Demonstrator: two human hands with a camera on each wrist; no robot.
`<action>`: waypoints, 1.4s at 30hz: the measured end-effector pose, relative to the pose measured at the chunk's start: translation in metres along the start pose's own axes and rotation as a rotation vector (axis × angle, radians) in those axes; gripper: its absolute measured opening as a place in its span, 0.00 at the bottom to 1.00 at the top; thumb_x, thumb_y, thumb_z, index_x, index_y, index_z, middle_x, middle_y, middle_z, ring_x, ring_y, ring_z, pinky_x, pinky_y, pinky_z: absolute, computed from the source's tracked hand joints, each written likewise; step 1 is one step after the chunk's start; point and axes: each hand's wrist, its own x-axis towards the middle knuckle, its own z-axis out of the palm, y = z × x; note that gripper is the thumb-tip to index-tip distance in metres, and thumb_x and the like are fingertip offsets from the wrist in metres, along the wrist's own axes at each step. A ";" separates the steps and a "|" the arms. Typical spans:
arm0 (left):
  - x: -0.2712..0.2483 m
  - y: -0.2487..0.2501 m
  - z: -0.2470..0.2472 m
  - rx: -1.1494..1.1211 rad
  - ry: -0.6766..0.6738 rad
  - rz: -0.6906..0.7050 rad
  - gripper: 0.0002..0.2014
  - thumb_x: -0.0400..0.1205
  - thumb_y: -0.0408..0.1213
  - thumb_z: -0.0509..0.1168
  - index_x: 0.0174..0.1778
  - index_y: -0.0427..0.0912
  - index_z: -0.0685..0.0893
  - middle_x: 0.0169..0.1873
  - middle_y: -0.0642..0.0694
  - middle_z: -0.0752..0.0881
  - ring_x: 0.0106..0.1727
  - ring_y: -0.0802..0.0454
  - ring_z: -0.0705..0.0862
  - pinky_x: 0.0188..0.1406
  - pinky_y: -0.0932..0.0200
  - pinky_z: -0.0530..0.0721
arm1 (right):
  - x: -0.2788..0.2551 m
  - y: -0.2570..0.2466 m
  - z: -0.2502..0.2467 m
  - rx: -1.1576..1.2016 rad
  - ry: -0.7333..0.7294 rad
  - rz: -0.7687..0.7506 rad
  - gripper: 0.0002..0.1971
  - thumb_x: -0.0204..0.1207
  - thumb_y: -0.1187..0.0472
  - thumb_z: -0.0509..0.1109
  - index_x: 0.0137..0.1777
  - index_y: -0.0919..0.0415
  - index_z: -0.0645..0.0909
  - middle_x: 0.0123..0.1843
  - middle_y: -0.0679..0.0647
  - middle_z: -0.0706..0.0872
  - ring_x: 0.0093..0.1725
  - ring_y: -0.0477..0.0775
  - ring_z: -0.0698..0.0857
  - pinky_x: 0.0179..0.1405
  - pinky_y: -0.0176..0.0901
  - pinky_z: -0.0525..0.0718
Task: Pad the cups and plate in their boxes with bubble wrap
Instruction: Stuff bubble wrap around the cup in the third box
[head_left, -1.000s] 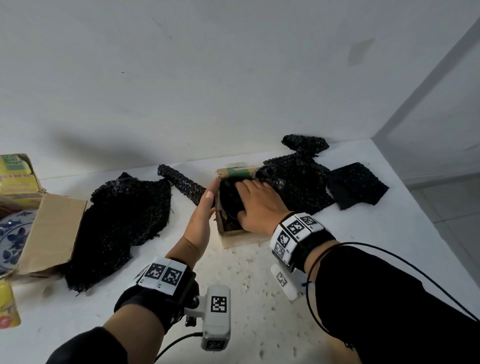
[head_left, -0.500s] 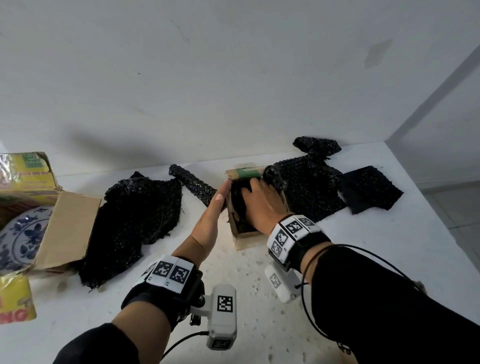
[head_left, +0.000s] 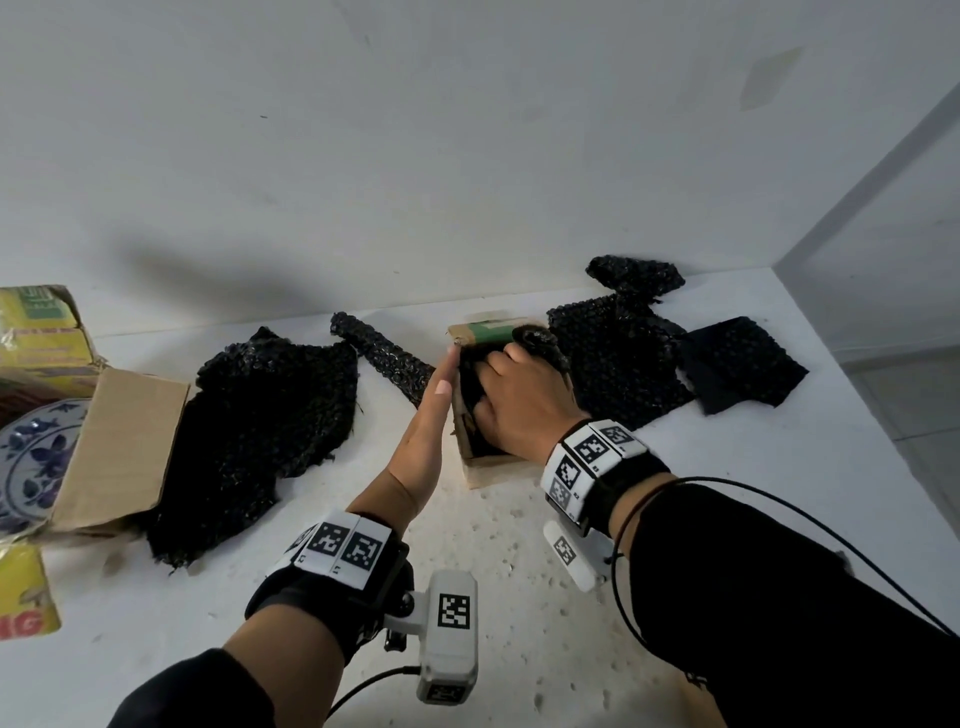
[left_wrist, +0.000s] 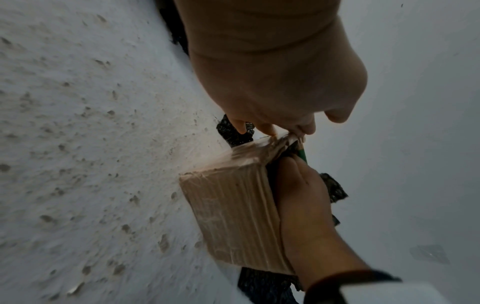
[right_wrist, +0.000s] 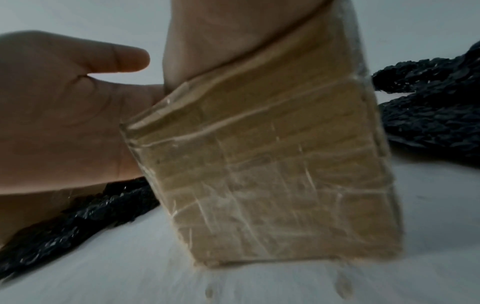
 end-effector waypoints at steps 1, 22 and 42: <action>0.001 0.000 0.001 0.004 0.006 -0.003 0.25 0.87 0.52 0.43 0.81 0.54 0.57 0.79 0.62 0.61 0.78 0.73 0.58 0.69 0.82 0.60 | 0.004 -0.002 -0.001 -0.023 -0.029 0.020 0.22 0.75 0.49 0.51 0.58 0.61 0.79 0.56 0.56 0.83 0.61 0.58 0.76 0.54 0.50 0.76; 0.005 -0.005 0.002 -0.061 0.029 -0.054 0.22 0.82 0.56 0.41 0.73 0.71 0.64 0.75 0.71 0.66 0.77 0.69 0.63 0.81 0.46 0.57 | 0.005 0.008 -0.003 -0.097 -0.109 -0.133 0.22 0.80 0.52 0.52 0.71 0.58 0.73 0.70 0.51 0.77 0.68 0.55 0.72 0.67 0.54 0.66; 0.001 0.003 0.002 0.016 0.053 -0.064 0.25 0.81 0.57 0.41 0.76 0.68 0.63 0.76 0.64 0.67 0.78 0.60 0.65 0.80 0.39 0.58 | -0.012 0.002 0.001 -0.106 -0.027 0.113 0.29 0.82 0.44 0.50 0.67 0.70 0.72 0.62 0.65 0.78 0.62 0.62 0.74 0.64 0.52 0.70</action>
